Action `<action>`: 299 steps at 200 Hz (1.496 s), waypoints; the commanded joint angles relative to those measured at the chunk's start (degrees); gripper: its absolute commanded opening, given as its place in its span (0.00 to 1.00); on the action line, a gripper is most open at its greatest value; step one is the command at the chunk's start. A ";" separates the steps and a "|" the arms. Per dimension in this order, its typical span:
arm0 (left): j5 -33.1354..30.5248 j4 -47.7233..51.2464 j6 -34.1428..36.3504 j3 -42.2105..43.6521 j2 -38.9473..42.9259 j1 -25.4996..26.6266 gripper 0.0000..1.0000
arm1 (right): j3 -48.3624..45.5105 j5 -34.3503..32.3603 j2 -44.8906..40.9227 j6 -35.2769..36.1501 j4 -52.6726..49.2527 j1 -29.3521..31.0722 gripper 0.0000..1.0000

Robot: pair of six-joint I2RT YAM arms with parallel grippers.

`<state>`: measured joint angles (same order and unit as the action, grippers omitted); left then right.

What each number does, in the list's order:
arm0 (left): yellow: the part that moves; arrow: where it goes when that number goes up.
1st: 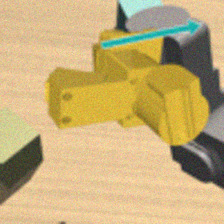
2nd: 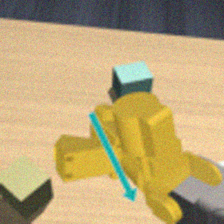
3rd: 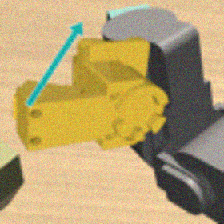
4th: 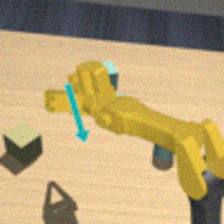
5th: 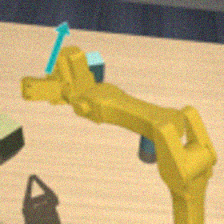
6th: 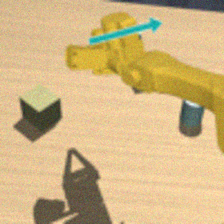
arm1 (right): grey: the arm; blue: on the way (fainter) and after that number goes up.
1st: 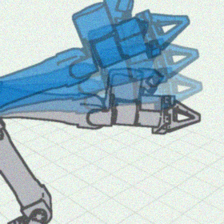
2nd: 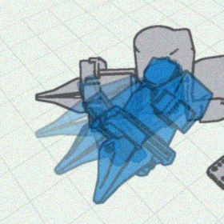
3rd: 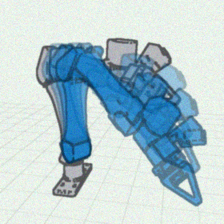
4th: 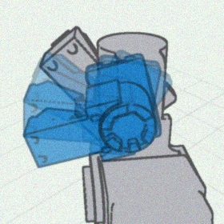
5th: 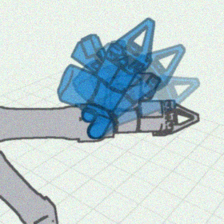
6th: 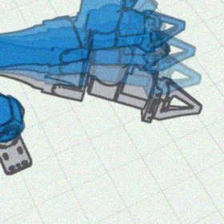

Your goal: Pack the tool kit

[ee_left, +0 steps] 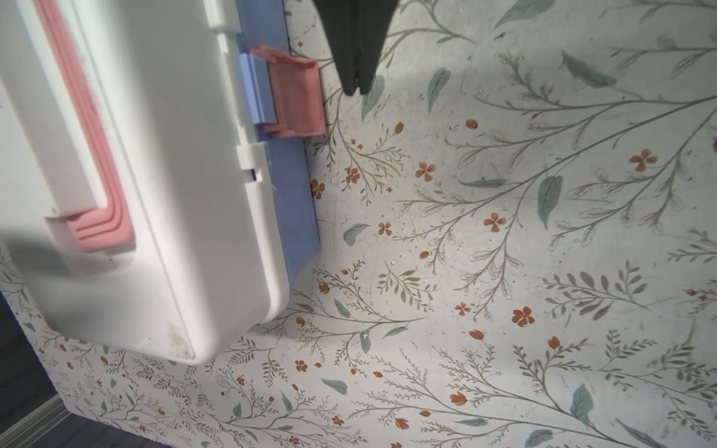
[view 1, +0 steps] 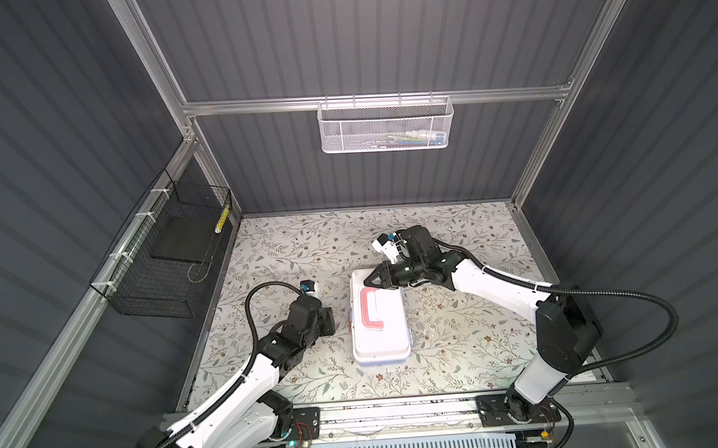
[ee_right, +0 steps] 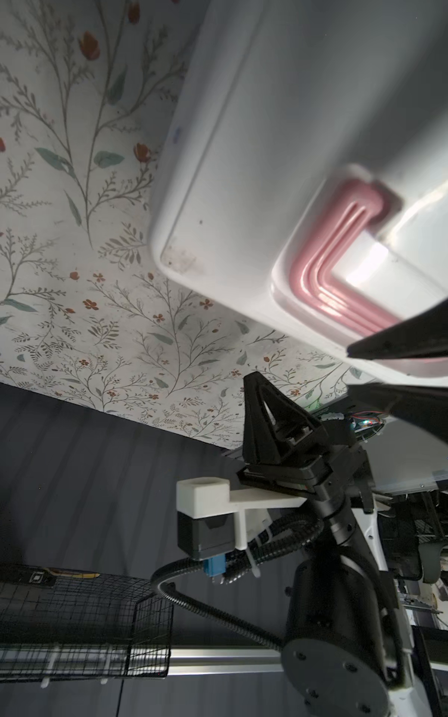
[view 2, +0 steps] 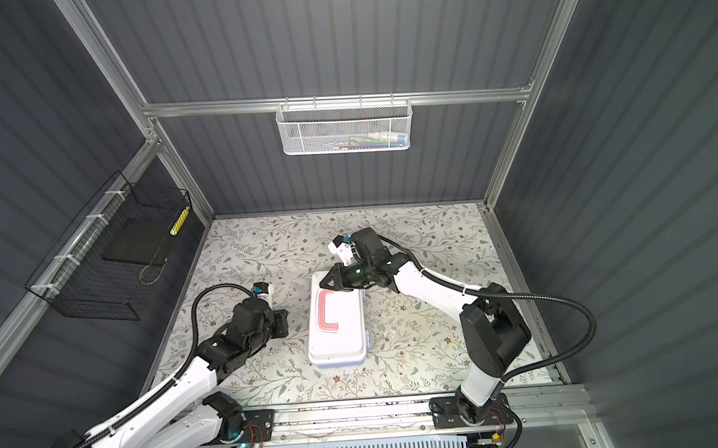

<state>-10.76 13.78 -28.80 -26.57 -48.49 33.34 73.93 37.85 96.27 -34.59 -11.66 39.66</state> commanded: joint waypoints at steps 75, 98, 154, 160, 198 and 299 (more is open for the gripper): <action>12.97 -3.95 1.46 -2.17 2.47 0.23 0.48 | -10.77 -25.99 -20.09 6.52 -12.96 0.28 0.55; 15.93 -5.52 0.69 -2.83 2.45 0.32 0.54 | -21.96 -26.33 -27.91 2.75 -5.75 0.24 0.61; 21.43 -9.49 -1.39 -4.04 -0.85 0.47 0.56 | -37.35 -24.75 -38.65 0.30 2.94 -0.35 0.67; 21.72 -9.37 -1.28 -4.19 -1.58 0.54 0.56 | -37.81 -24.47 -38.87 0.46 3.02 -0.74 0.69; 21.65 -7.95 -1.41 -5.16 -4.69 2.43 0.55 | -38.94 -21.68 -38.89 2.15 3.95 -3.70 0.69; 13.87 -4.35 -2.29 -10.09 -11.55 13.97 0.43 | -33.23 -9.19 -21.04 8.28 13.17 -8.03 0.69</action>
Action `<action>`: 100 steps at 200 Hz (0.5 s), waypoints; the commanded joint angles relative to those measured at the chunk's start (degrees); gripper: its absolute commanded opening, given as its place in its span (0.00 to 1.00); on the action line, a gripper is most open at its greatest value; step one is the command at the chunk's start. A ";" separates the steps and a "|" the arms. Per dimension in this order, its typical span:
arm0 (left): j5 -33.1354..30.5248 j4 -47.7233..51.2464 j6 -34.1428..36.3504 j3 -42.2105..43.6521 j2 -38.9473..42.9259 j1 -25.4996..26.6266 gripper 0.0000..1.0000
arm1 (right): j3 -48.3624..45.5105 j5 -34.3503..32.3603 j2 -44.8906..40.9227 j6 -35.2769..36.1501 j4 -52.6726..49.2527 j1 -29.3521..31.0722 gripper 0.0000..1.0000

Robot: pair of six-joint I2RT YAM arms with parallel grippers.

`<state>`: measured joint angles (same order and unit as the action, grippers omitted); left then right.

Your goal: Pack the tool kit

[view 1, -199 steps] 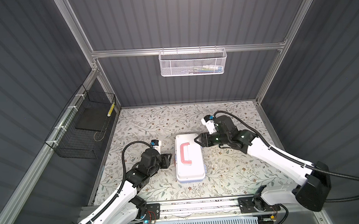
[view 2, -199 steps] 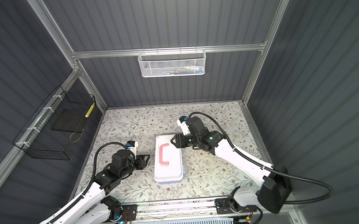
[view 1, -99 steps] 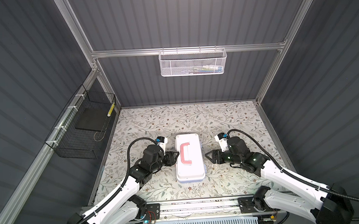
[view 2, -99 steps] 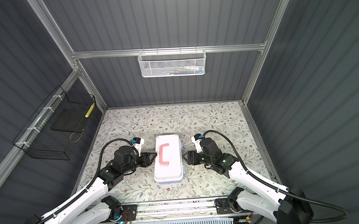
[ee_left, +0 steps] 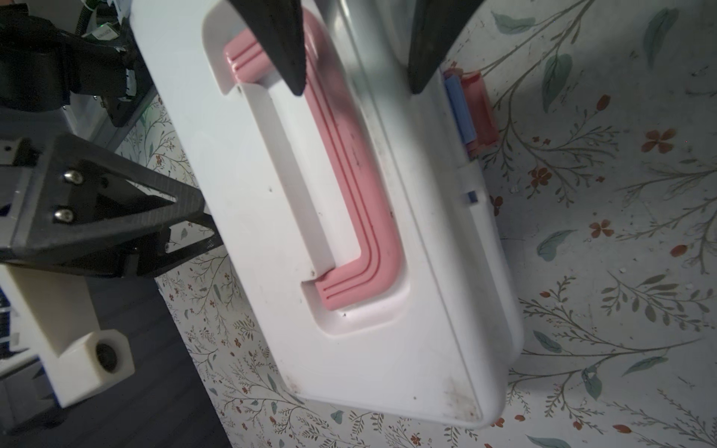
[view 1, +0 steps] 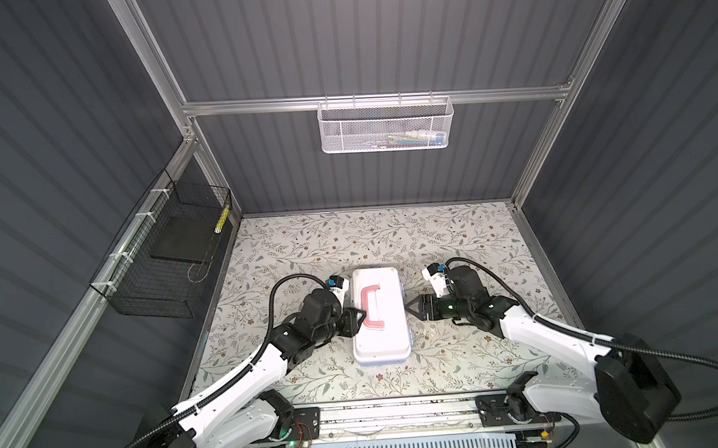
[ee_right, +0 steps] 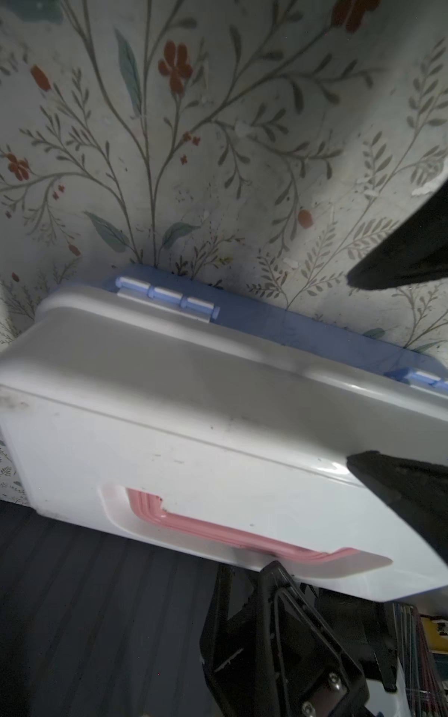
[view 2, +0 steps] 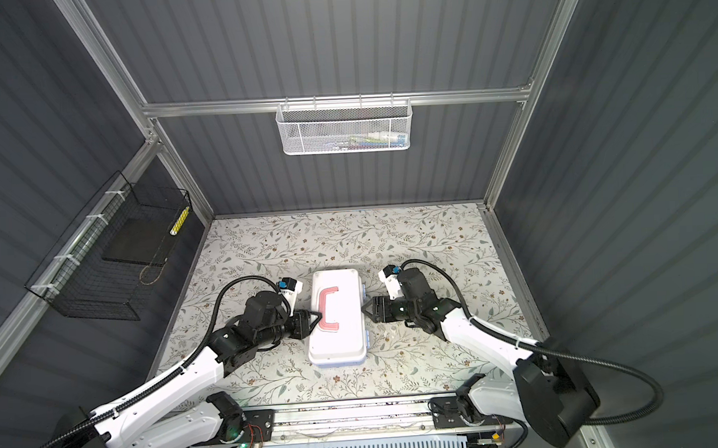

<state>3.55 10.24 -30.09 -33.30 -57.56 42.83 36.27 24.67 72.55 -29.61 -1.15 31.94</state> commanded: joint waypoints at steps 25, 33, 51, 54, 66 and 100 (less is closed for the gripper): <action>-2.56 -2.45 -1.95 -4.52 -6.55 8.63 0.43 | 7.73 4.79 6.01 5.41 1.64 -1.33 0.69; -3.46 -2.35 -2.10 -4.91 -7.66 9.69 0.43 | 8.83 4.84 6.88 6.20 0.98 -1.40 0.70; -4.72 -3.28 -2.88 -5.20 -9.60 11.63 0.43 | 11.08 5.54 8.59 7.74 -0.65 -1.34 0.70; -4.84 -3.48 -3.13 -5.12 -9.88 11.89 0.43 | 11.29 5.63 8.81 7.87 -0.77 -1.40 0.70; -5.44 -4.20 -3.80 -5.02 -10.74 13.15 0.43 | 12.27 5.70 9.33 8.61 -1.64 -1.37 0.70; -8.59 -5.32 -4.88 -6.29 -14.04 16.91 0.43 | 14.60 1.41 8.00 10.46 -7.12 -2.67 0.71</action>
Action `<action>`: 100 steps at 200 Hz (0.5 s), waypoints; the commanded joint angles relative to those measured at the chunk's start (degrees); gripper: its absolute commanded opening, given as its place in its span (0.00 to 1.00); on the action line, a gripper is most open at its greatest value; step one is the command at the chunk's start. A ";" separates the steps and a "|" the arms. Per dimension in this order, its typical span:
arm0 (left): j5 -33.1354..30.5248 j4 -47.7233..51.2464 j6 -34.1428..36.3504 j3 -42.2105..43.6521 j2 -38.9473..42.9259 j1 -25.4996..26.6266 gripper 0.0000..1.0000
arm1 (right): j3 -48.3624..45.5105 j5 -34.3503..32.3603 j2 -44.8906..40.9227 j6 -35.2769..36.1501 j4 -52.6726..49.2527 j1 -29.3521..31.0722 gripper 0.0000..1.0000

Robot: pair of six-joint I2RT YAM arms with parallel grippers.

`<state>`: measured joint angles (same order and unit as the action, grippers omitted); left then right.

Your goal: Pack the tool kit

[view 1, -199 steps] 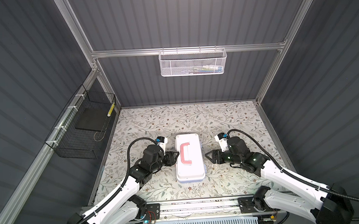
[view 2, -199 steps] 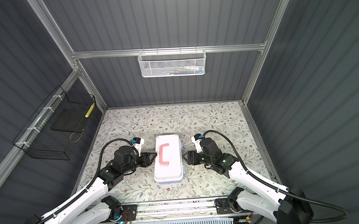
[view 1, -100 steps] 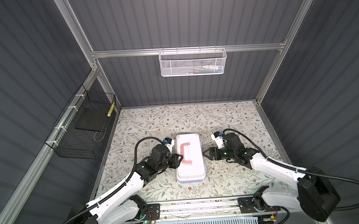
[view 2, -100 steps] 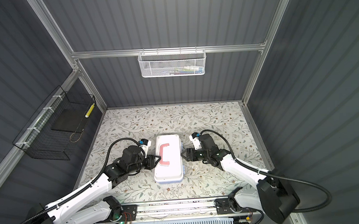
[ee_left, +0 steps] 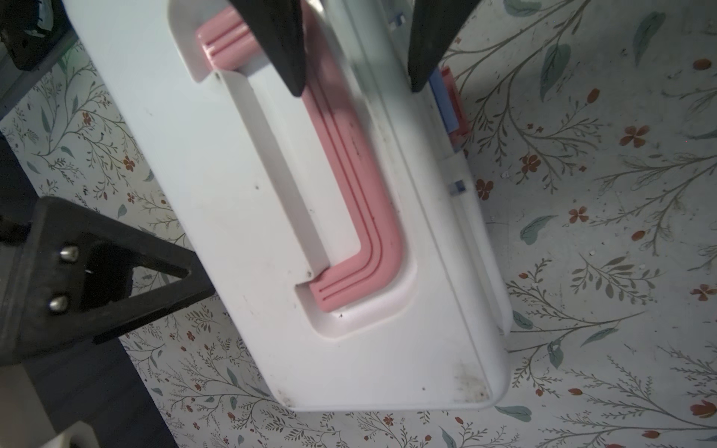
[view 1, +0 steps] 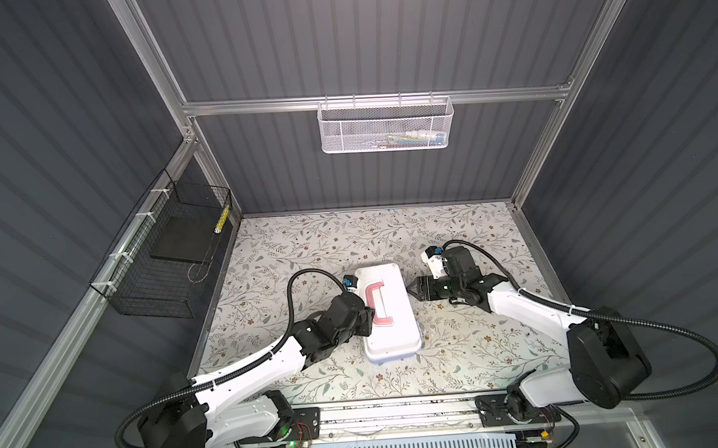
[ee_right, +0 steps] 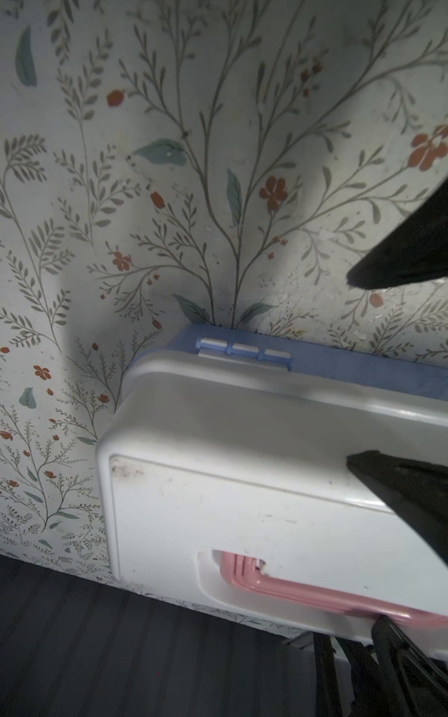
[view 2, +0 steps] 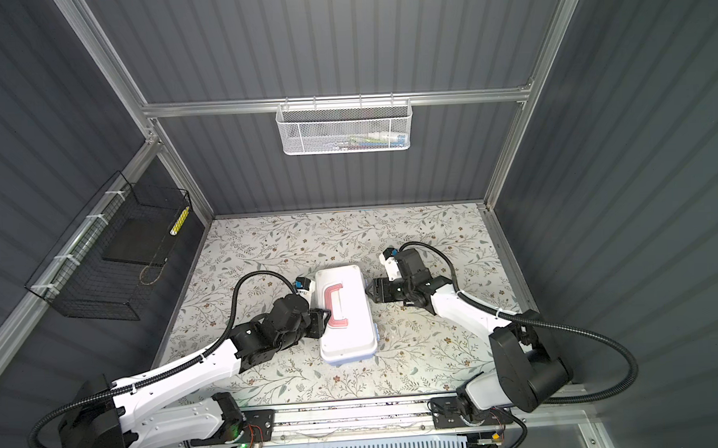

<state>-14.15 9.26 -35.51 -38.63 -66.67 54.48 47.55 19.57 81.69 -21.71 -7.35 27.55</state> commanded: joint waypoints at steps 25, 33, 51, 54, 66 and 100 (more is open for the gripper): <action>7.23 -3.75 -0.53 -1.07 -4.87 5.99 0.43 | 2.66 7.86 -3.29 0.58 0.14 -0.81 0.71; 6.44 -3.68 -1.03 -0.40 -4.06 5.99 0.43 | 2.46 8.34 -3.83 0.07 0.48 -1.14 0.71; 5.20 -3.75 -1.64 1.30 -1.98 5.99 0.45 | 2.39 9.46 -5.27 -0.14 0.01 -1.24 0.71; 5.26 -3.92 -1.59 1.54 -1.85 5.95 0.45 | 2.33 9.58 -5.57 -0.20 -0.13 -1.19 0.71; 5.67 -4.32 -1.55 1.64 -2.11 5.99 0.45 | 1.37 10.32 -7.21 -0.63 0.31 -1.18 0.71; 8.69 -5.46 -0.02 -2.66 -8.83 7.94 0.44 | -1.91 10.36 -11.79 -0.94 0.29 -1.58 0.72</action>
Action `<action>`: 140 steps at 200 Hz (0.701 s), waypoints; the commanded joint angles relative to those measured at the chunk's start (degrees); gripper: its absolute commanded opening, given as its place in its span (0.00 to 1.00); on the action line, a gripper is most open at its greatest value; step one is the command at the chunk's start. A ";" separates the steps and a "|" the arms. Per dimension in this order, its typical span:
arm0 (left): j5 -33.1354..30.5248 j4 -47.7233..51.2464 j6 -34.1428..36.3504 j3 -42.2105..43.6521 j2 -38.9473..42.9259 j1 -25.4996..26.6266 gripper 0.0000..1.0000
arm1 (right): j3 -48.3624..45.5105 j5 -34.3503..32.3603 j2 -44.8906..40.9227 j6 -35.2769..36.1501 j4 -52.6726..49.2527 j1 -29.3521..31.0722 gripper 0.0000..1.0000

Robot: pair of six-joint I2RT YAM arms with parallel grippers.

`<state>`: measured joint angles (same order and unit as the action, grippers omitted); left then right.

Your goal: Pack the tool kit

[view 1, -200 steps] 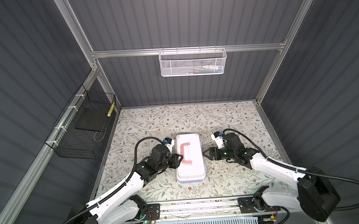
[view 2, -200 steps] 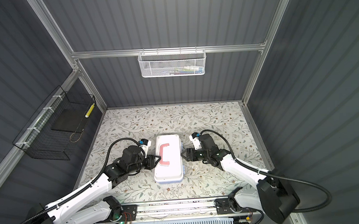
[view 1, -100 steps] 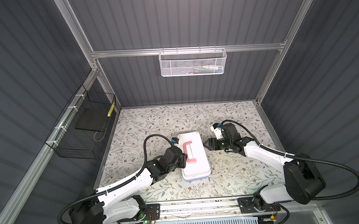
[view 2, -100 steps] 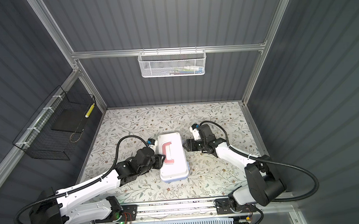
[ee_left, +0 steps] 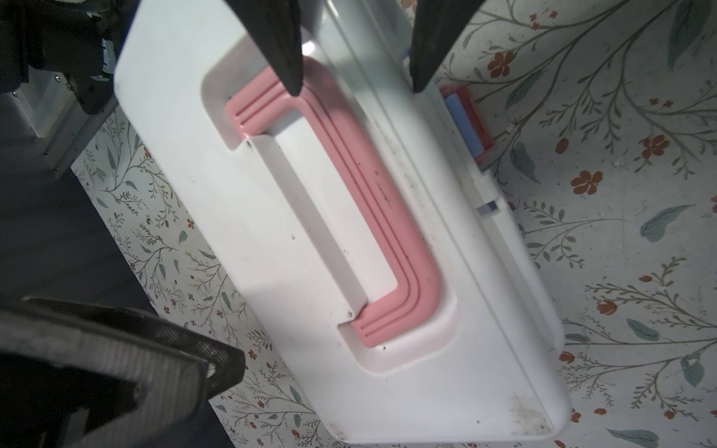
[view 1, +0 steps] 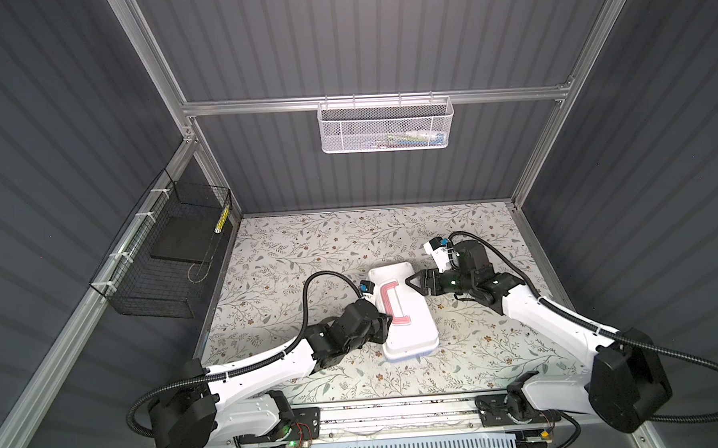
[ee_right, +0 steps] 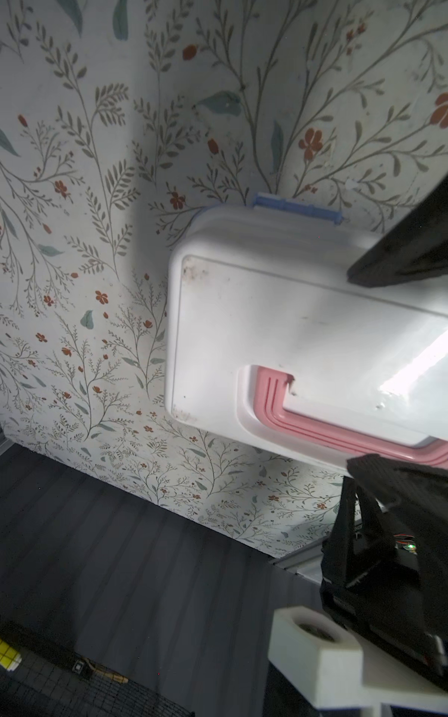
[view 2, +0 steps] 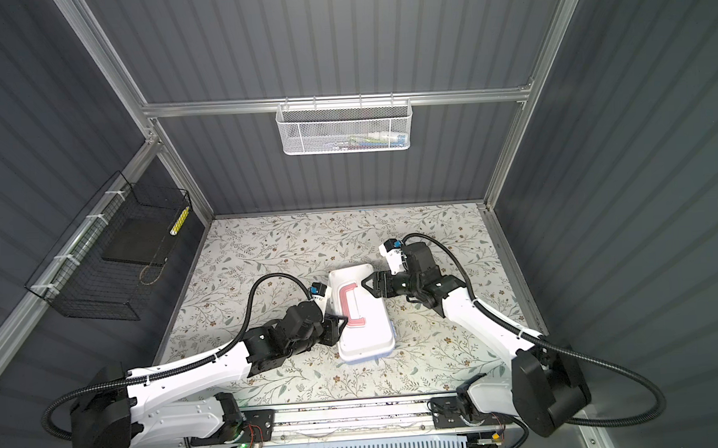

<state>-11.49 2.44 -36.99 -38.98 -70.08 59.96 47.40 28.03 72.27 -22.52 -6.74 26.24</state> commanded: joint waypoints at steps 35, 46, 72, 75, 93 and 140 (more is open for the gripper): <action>-0.86 6.70 3.67 -8.18 -7.84 7.52 0.55 | -0.77 -0.06 -2.41 3.50 -5.80 -2.03 0.74; -3.39 9.10 3.10 -8.22 -6.97 7.54 0.63 | 0.11 -0.16 -1.52 4.92 -7.38 -2.64 0.74; -14.01 18.53 1.77 -7.75 -1.41 7.45 0.89 | 1.65 0.49 0.50 9.40 -8.93 -3.04 0.75; -15.32 19.80 1.63 -7.76 -0.60 7.40 0.93 | 1.89 0.59 0.81 9.95 -9.17 -3.17 0.75; -22.20 26.65 0.14 -7.37 4.95 7.15 1.00 | 4.74 2.04 3.41 13.38 -11.24 -3.42 0.77; -25.61 29.50 -3.94 0.57 16.88 6.31 1.00 | 8.29 -4.61 4.89 16.53 -17.62 -4.14 0.78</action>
<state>-32.91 26.63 -37.82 -43.05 -56.10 66.57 55.13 29.45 79.13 -8.38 -18.63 22.59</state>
